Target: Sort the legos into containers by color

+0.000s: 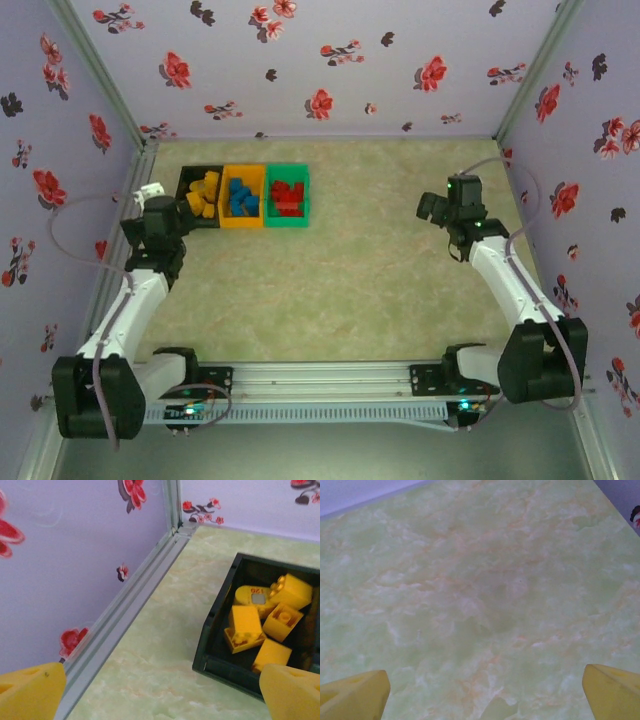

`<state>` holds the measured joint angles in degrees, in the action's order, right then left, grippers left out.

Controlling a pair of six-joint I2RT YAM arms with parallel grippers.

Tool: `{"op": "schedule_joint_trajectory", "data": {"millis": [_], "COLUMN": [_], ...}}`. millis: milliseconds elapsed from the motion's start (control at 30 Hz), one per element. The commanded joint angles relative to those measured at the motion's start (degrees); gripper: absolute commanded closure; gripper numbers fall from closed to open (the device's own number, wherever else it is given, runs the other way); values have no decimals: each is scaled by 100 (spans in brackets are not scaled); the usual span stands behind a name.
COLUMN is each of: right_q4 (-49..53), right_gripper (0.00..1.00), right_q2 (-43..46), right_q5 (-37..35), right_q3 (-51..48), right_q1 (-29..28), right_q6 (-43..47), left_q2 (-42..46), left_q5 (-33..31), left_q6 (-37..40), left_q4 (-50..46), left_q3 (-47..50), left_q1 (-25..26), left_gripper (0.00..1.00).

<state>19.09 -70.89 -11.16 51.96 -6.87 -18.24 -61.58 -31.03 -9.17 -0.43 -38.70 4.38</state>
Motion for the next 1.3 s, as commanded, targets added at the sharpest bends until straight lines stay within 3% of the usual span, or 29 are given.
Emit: {"op": "schedule_joint_trajectory", "data": {"millis": [0,200,367,533,667,733,867,1033,1100,1233,1267], "right_q4": [-1143,-2710,-2913,-3122,-3281,-3412,-3922,-4527,-5176,-6533,-7663], "right_gripper": [0,0,0,0,0,0,0,0,0,1,1], "right_q2": [94,293,206,1,-288,-455,-747,-1219,-1367,-1670,-1941], "right_q5": [55,271,157,133,237,272,399,285,280,339,175], "right_q3": [-475,-1427,-1612,-1734,-1722,-1735,-1859,-1979,-2210,-2887,-3251], "right_q1": [55,229,368,467,537,572,617,643,677,745,784], "right_q6": [296,526,591,699,799,804,835,1064,1195,1128,1050], "left_q2": [-242,-1012,-1345,-1649,-2159,-2359,-2628,-2664,-2661,-2669,-2666], "left_q5": [-28,324,515,808,1674,2046,2083,1960,1615,1586,1588], "left_q6": [253,204,231,305,663,772,800,592,466,475,472], "left_q4": [1422,2217,3909,4897,5763,5757,5235,5335,5519,5514,5514], "left_q3": [203,637,1482,1946,2125,2094,1737,1736,1835,1823,1829], "left_q1": [-83,-234,-258,-298,-298,-298,-332,-403,-412,-403,-403], "left_gripper": [0,0,0,0,0,0,0,0,0,0,0]}}
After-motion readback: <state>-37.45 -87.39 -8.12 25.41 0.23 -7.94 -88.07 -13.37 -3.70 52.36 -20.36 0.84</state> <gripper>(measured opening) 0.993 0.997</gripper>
